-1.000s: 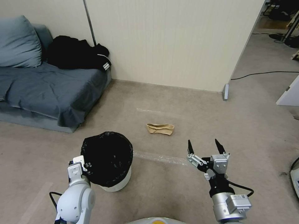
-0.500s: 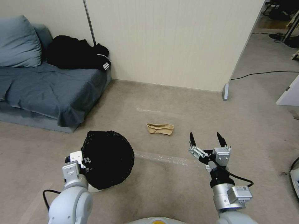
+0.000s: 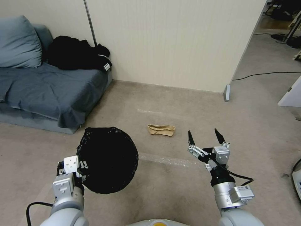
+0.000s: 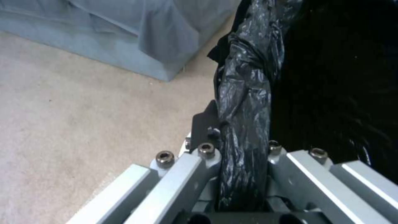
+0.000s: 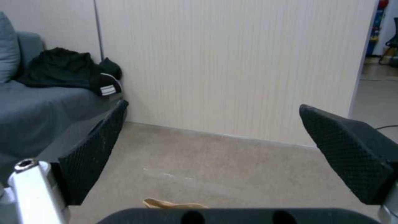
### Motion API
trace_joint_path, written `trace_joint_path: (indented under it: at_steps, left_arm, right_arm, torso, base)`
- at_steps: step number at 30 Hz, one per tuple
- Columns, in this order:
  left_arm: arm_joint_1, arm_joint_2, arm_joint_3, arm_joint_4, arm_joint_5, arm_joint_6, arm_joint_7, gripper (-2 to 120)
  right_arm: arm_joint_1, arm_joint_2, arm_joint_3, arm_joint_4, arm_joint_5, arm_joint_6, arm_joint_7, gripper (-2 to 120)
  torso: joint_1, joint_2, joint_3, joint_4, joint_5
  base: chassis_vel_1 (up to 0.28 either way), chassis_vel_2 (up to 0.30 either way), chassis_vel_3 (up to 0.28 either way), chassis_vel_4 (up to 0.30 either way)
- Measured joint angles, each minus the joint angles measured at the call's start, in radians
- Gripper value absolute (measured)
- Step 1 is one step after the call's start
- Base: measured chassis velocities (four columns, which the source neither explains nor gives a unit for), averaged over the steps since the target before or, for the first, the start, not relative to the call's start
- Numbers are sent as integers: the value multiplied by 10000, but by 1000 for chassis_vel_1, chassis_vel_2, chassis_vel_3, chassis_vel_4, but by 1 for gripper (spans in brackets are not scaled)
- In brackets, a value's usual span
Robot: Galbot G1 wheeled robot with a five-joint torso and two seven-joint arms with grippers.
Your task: Pick up the trash bin, then pick up the garbage from the floor and place it into the trash bin.
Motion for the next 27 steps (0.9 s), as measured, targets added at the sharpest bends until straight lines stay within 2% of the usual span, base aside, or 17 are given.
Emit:
trace_joint_path:
  at_steps: [18,27]
  left_arm:
    - [41,-4,107,57,59,-196,19,3]
    - [-8,28,89,88,65,-196,29,3]
  right_arm:
    - [-20,84,-51,-222,-75,139,-545,98]
    - [-58,69,-21,-221,-73,168,-655,98]
  torso:
    - [-1,0,0,0,0]
    - [0,0,0,1,2]
  base:
    - [0,0,0,0]
    - [-134,116,130,-121]
